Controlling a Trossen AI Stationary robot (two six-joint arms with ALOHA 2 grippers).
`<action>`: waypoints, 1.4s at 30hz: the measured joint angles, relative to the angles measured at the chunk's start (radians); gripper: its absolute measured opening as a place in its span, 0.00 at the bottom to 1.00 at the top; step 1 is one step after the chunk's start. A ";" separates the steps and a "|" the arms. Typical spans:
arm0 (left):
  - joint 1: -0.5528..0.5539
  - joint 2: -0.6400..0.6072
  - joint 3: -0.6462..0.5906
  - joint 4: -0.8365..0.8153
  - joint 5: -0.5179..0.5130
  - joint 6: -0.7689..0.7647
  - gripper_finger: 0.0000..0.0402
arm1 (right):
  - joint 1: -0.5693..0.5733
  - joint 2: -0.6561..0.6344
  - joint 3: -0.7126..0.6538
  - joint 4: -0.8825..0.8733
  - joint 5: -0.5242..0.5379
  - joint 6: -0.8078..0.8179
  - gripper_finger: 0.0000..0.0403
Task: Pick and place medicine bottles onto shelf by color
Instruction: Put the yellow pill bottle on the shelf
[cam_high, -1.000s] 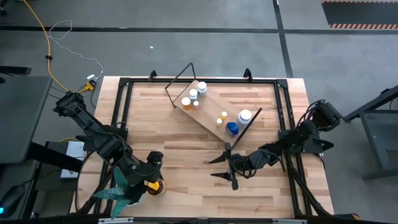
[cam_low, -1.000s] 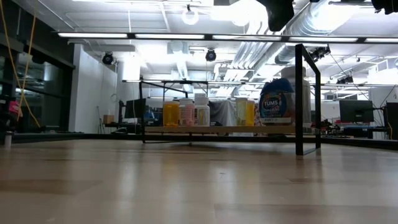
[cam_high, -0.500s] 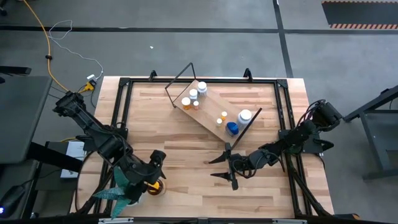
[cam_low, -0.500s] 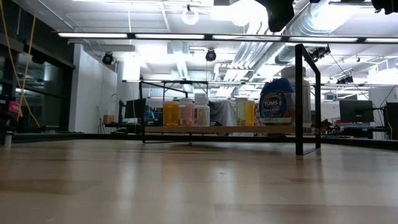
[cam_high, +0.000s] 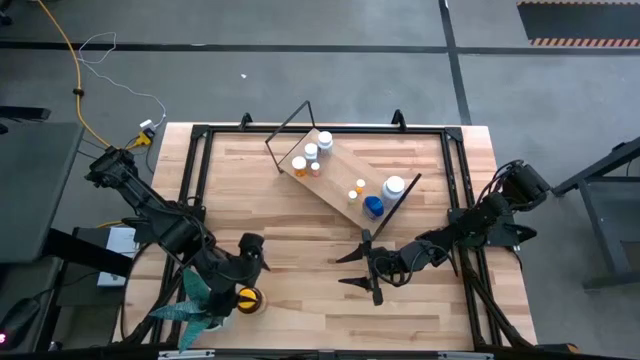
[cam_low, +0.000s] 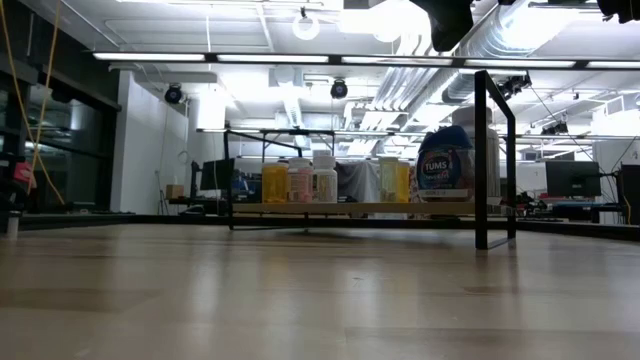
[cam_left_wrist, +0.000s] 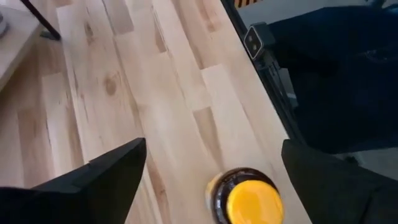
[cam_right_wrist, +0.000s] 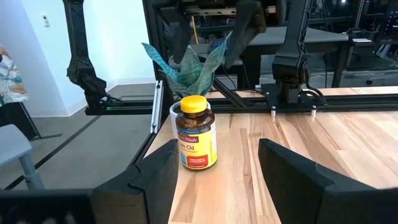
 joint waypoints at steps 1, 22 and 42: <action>0.000 0.000 0.000 -0.003 0.003 -0.022 0.91 | 0.000 0.000 0.000 -0.001 0.000 0.000 0.53; -0.003 0.091 0.000 -0.209 0.102 -0.414 0.91 | 0.000 0.000 0.000 -0.018 0.000 0.002 0.53; -0.002 0.184 0.092 -0.218 0.227 -0.503 0.91 | -0.005 0.000 0.000 -0.034 0.006 0.010 0.53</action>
